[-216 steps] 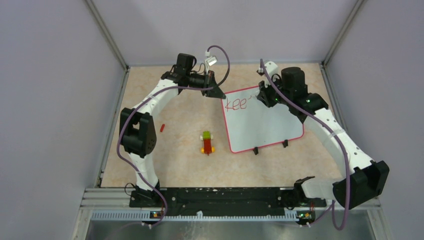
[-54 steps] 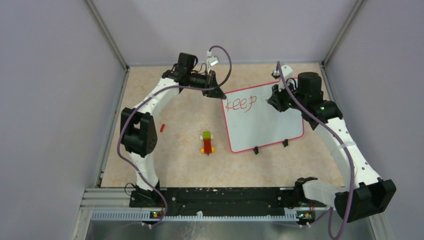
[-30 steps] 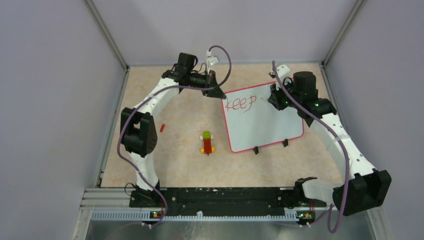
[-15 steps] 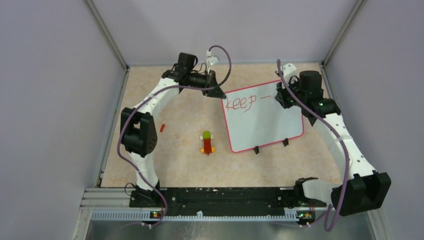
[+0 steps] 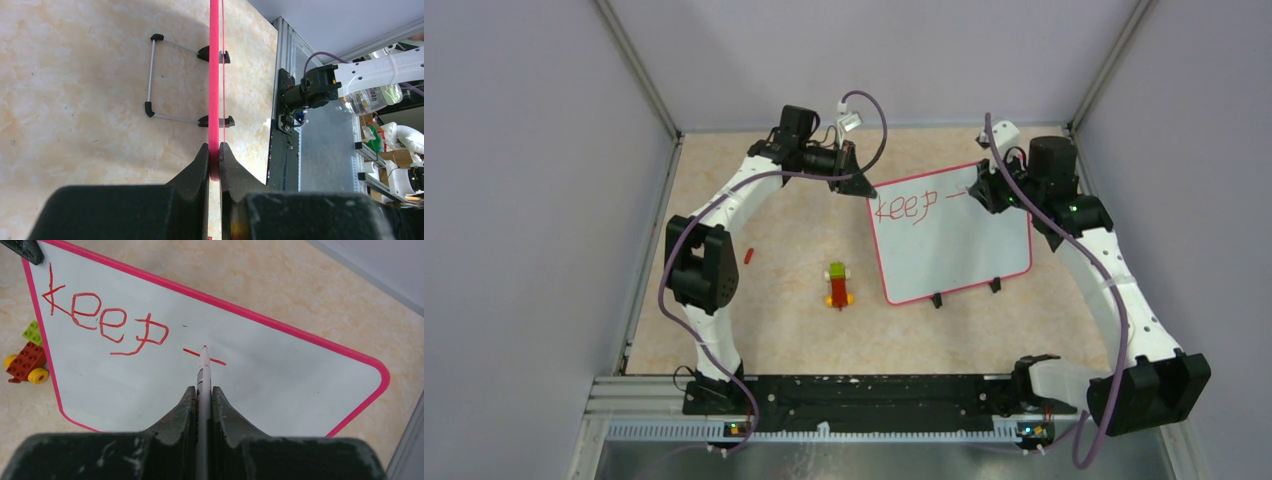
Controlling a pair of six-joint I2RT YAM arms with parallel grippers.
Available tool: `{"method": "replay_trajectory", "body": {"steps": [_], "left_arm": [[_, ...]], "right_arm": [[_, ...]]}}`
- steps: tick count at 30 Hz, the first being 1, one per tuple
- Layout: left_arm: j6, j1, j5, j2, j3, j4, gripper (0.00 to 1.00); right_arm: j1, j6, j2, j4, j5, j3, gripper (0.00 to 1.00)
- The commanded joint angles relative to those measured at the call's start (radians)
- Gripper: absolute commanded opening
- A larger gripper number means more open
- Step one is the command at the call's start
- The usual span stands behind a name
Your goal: Write a sentence on the whiteboard
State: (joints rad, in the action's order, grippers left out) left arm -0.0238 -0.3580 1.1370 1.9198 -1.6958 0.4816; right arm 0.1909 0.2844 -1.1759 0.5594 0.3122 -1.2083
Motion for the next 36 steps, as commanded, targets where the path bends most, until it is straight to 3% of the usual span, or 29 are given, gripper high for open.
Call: {"method": "replay_trajectory", "body": {"steps": [1, 26, 36], "left_arm": [[0.026, -0.005, 0.034, -0.048, -0.006, -0.043, 0.0], [0.026, -0.004, 0.032, -0.05, 0.001, -0.043, 0.0], [0.026, -0.005, 0.031, -0.056, 0.007, -0.046, 0.0]], "right_arm": [[-0.008, -0.011, -0.018, -0.054, 0.012, -0.049, 0.0], [-0.007, 0.012, 0.043, -0.049, -0.025, 0.125, 0.0], [-0.01, 0.039, 0.039, -0.035, -0.101, 0.076, 0.0]]}}
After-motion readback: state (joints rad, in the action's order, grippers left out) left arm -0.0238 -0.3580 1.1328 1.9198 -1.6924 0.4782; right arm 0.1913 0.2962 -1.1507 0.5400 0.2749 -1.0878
